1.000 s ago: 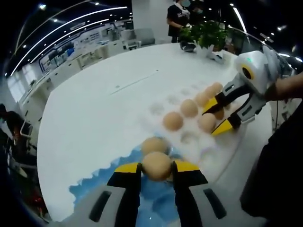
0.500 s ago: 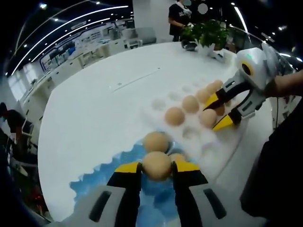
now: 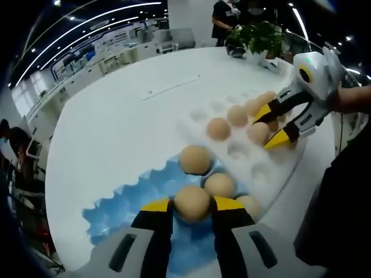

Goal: Place the egg into an empty slot of the egg tray after lifting it from the table, then release the egg inside the slot.

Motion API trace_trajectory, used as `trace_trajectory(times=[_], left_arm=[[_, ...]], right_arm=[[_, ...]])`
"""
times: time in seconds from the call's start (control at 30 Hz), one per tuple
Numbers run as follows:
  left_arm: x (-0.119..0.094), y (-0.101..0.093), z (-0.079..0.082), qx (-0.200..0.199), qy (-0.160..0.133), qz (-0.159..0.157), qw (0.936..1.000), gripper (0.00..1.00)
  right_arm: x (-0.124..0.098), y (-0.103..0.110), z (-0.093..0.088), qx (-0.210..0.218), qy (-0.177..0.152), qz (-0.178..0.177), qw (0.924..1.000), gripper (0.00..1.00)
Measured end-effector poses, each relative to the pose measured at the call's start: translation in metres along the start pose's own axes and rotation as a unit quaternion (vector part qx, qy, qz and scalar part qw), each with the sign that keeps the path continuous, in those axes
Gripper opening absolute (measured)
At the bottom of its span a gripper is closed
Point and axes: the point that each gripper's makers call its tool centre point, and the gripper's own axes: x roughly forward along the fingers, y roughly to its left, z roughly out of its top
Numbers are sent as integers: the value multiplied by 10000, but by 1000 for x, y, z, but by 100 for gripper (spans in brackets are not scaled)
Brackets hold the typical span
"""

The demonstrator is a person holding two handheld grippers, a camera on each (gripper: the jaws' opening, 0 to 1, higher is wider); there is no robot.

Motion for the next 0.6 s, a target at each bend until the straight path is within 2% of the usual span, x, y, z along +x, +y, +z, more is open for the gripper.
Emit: trace_trajectory(times=[0.13, 0.6], left_arm=[[2, 1, -7, -33, 90, 4, 10000, 26], [4, 0, -7, -48, 105, -43, 9999, 26]], right_arm=[[0, 0, 0, 1, -5, 2, 10000, 32], [0, 1, 0, 8, -14, -9, 10000, 32]])
